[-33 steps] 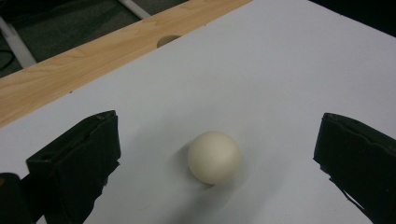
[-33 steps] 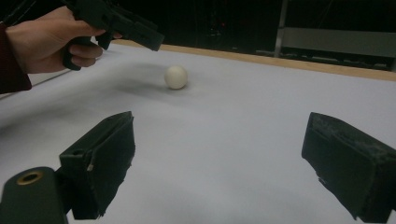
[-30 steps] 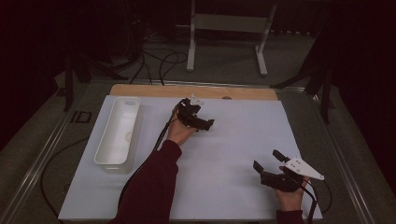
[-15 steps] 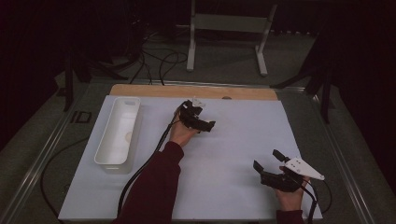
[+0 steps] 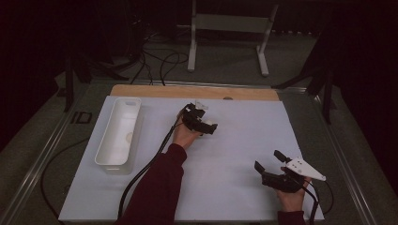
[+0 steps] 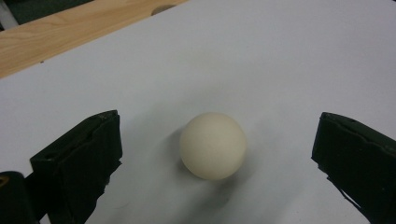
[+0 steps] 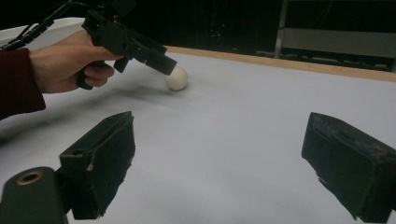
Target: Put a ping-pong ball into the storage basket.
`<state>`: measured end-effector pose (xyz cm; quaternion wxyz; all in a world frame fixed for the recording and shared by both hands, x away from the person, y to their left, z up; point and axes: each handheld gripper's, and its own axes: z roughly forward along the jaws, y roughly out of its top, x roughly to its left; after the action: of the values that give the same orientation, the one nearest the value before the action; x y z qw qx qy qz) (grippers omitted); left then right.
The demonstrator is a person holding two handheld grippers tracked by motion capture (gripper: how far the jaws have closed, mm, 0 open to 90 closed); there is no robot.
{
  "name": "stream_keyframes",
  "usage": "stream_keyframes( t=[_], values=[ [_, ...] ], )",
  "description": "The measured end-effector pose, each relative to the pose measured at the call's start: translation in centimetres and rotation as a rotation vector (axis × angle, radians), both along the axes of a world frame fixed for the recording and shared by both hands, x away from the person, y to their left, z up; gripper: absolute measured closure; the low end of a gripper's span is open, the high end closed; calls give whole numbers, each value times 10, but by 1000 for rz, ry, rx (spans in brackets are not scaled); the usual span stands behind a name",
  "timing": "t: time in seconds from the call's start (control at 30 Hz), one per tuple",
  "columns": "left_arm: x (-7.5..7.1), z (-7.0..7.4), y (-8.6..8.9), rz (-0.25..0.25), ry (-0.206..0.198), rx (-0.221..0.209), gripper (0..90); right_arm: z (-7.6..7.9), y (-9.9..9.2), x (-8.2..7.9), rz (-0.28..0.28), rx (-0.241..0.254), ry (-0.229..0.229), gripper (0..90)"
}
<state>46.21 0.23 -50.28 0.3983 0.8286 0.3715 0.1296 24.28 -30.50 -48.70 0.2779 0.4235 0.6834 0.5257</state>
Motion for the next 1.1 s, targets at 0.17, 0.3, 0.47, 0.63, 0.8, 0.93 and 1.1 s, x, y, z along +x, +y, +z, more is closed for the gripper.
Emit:
stream_keyframes(
  t=[0.17,0.3,0.47,0.63,0.8,0.93,1.1],
  values=[
    [0,-3,-2,6,5,6,43,0,0,0,1,-1,-1,92],
    [1,-5,-5,31,3,27,91,0,0,0,-2,1,0,92],
    [1,-8,-5,33,8,40,169,0,0,0,0,1,1,92],
    [1,-9,-7,29,12,44,245,0,0,0,0,1,0,92],
    [1,-14,-8,18,28,47,278,0,-1,0,-1,0,-1,92],
    [2,-17,-9,14,38,46,321,0,-1,0,-1,0,-2,92],
    [2,-17,-9,12,44,41,369,0,0,0,-1,1,-1,92]
  ],
)
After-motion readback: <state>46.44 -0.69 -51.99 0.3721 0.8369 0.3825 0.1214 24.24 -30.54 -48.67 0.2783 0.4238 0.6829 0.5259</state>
